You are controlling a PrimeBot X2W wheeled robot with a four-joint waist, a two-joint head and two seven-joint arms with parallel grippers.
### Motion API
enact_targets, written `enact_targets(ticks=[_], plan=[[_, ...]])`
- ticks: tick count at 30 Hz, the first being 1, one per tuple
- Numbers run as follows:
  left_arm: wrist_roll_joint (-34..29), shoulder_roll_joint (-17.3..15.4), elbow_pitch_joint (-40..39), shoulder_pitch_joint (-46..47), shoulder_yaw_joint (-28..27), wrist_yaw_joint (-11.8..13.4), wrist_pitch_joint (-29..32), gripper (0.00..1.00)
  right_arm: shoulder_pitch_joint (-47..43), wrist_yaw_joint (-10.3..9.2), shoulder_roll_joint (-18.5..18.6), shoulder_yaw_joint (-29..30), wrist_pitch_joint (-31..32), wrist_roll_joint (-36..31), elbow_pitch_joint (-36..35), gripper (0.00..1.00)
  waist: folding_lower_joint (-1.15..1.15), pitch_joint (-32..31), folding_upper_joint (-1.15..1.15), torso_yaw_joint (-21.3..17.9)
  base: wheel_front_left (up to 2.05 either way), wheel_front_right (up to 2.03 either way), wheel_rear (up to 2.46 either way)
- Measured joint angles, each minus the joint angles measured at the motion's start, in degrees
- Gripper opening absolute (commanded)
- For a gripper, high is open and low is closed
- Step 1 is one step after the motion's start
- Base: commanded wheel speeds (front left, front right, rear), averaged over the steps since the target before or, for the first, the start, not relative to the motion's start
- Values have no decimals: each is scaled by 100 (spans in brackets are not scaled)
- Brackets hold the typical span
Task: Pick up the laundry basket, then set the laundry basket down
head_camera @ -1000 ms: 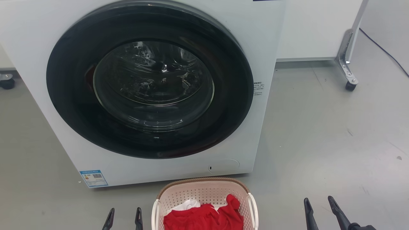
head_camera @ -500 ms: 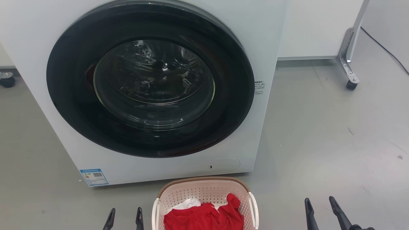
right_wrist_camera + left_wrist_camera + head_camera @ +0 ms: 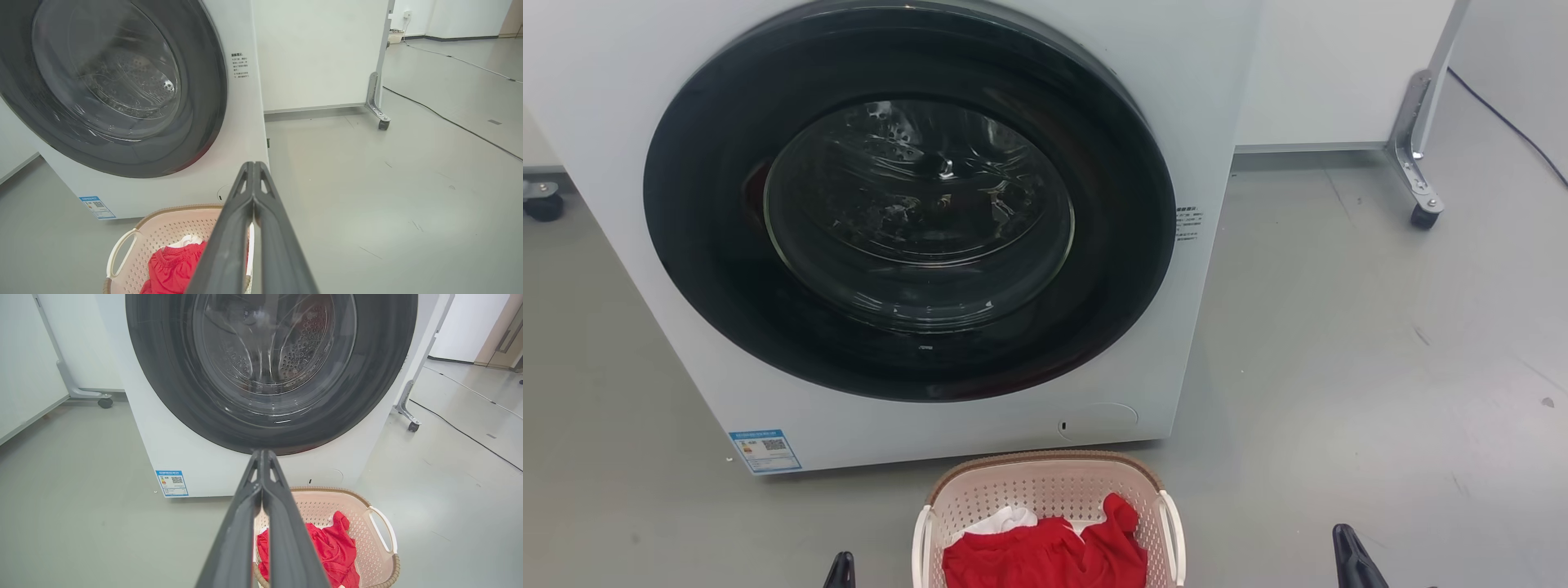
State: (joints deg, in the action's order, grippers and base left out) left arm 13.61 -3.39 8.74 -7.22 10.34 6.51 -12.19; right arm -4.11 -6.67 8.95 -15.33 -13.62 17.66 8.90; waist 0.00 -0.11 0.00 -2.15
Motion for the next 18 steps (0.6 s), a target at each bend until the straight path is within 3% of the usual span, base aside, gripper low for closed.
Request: enact_targets(ticks=[18], plan=[[1538, 10, 171, 139, -303, -254, 382, 0, 128, 264, -133, 444, 419, 1464, 157, 0, 0, 3, 0, 43, 0, 0, 0]])
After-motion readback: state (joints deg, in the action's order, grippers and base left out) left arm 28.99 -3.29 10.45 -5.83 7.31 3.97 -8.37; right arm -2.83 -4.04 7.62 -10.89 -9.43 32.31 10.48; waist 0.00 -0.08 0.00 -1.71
